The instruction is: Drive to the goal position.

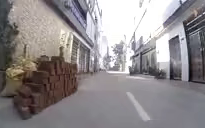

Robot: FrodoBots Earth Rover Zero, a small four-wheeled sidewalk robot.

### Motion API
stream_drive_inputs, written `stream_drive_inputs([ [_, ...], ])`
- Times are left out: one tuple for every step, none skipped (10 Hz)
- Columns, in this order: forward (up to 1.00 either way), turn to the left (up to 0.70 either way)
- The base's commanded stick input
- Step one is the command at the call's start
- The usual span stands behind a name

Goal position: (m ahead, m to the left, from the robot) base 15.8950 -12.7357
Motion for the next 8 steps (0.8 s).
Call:
stream_drive_inputs([
  [1.00,0.00],
  [1.00,0.00],
  [1.00,0.00],
  [1.00,0.00],
  [1.00,0.00],
  [1.00,0.00],
  [1.00,0.00],
  [1.00,0.00],
])
